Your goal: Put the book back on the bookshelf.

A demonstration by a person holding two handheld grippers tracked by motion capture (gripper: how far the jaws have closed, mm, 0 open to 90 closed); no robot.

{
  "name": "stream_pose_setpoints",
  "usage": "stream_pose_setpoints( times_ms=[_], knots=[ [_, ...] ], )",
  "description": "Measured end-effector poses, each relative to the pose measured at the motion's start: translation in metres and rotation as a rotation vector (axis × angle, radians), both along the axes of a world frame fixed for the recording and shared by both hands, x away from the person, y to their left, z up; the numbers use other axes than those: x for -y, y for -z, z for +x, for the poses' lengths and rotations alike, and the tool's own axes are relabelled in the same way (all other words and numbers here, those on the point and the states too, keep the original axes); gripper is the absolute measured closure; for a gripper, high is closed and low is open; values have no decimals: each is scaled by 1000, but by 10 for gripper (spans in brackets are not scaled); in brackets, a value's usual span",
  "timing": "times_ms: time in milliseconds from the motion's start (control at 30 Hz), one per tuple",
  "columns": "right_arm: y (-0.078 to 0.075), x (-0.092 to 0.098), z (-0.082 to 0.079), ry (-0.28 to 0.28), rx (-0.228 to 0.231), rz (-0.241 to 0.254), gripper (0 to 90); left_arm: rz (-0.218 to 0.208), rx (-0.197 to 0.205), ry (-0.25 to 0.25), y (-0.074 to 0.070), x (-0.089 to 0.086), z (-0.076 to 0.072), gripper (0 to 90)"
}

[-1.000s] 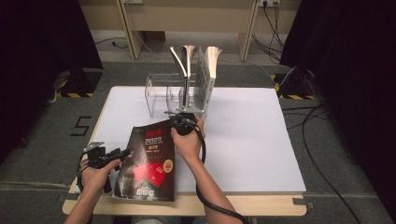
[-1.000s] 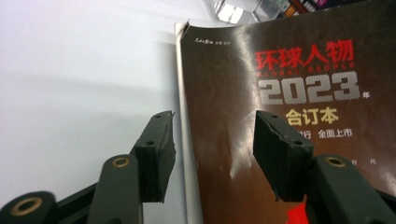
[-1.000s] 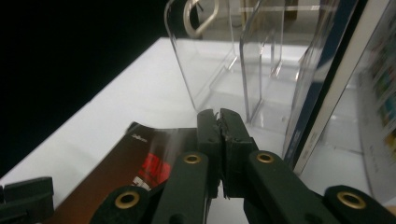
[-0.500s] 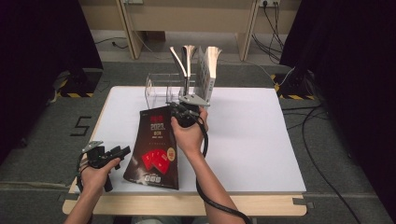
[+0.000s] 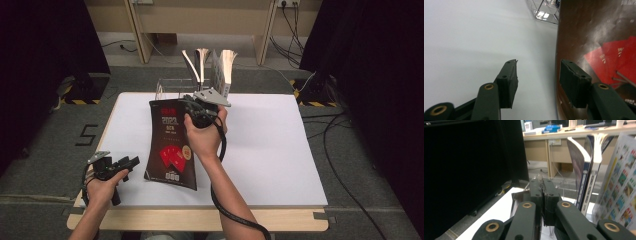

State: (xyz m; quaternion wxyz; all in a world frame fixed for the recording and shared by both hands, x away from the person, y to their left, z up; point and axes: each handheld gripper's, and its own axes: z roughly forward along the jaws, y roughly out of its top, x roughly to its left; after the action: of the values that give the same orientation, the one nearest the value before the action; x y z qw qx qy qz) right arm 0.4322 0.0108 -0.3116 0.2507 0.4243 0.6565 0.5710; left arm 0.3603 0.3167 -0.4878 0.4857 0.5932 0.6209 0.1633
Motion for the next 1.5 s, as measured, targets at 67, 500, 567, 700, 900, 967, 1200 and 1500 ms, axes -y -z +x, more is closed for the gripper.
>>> stream_pose_setpoints(
  times_ms=[67, 500, 567, 700, 900, 967, 1200, 1500],
  knots=[
    [-4, 1, -1, 3, 12, 2, 886, 2, 1, -2, 1, 0, 0, 477],
    [-19, 4, -5, 20, 77, 28, 886, 3, 5, -1, 2, 1, 1, 478],
    [-23, 4, -4, 25, 84, 32, 886, 4, 6, 0, 2, 2, 1, 478],
    [-28, 3, -1, 38, 101, 41, 886, 1, 10, -2, 2, 1, 0, 478],
    [-33, -1, 11, 43, 93, 37, 886, -1, 12, 0, 2, 0, 1, 478],
    [-34, -2, 14, 48, 91, 39, 886, 0, 13, 0, 2, 0, 1, 478],
    [-41, -8, 24, 63, 92, 37, 886, -6, 7, 6, 3, 1, 1, 478],
    [-55, -18, 43, 94, 110, 29, 886, -8, 11, 6, 2, 1, 1, 479]
  ],
)
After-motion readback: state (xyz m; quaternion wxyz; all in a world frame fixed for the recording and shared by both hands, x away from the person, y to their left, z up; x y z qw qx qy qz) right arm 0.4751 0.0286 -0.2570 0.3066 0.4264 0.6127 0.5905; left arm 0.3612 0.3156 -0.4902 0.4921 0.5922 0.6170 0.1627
